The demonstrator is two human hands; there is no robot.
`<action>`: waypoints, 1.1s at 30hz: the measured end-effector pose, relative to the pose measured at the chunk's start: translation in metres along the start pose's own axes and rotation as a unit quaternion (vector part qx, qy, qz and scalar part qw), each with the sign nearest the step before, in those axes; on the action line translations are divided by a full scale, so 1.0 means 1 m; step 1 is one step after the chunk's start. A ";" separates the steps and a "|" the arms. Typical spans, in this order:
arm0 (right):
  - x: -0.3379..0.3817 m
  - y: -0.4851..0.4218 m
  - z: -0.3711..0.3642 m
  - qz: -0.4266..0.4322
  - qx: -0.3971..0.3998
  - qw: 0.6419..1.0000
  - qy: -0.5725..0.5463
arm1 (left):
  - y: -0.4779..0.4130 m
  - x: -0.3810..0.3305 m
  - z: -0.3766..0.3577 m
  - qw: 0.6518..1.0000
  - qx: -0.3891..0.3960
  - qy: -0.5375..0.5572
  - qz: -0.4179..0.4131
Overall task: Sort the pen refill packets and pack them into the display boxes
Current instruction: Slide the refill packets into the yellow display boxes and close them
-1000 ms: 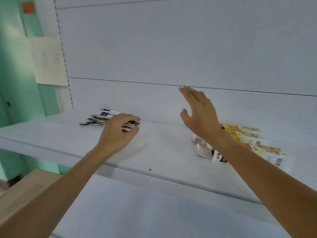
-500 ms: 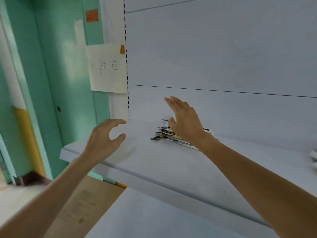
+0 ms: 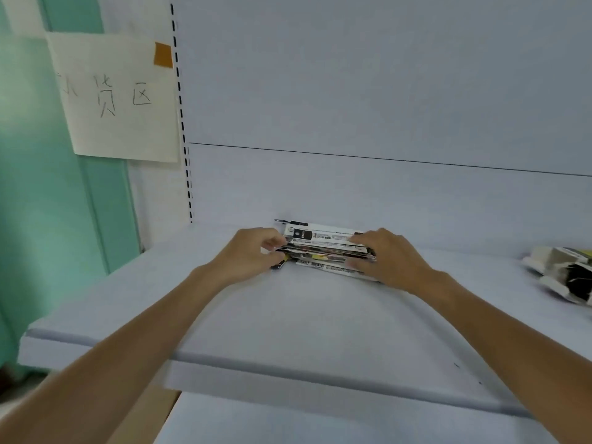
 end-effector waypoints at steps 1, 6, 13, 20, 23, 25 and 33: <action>0.002 0.003 -0.004 0.019 -0.007 0.999 0.025 | -0.003 -0.002 -0.005 1.000 0.004 0.003 -0.003; 0.008 0.004 -0.007 0.034 -0.049 0.997 0.050 | -0.015 -0.020 -0.023 0.993 0.028 -0.101 -0.061; 0.029 0.011 0.000 0.068 -0.076 0.995 -0.006 | -0.015 -0.039 -0.035 0.951 0.022 -0.260 -0.165; 0.001 -0.012 -0.010 -0.042 0.016 0.999 0.003 | 0.002 0.001 -0.025 0.968 0.110 -0.194 -0.119; 0.006 -0.018 -0.018 -0.032 -0.006 0.999 0.030 | 0.006 0.015 -0.014 0.993 0.100 -0.041 -0.055; 0.008 -0.018 -0.016 -0.031 -0.036 0.998 0.050 | 0.003 0.021 -0.003 0.997 0.062 0.033 -0.028; 0.021 -0.009 -0.006 -0.030 -0.047 0.995 -0.087 | 0.000 0.009 0.020 0.989 -0.083 -0.073 -0.096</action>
Point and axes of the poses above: each hand's wrist, its own y-axis away from the middle knuckle, its own z-axis out of the back of the hand, x = y × z, the point moved 8 cm from there along -y, towards the middle knuckle, and after that the axes turned 7 degrees about -x, right-handed, at the moved point
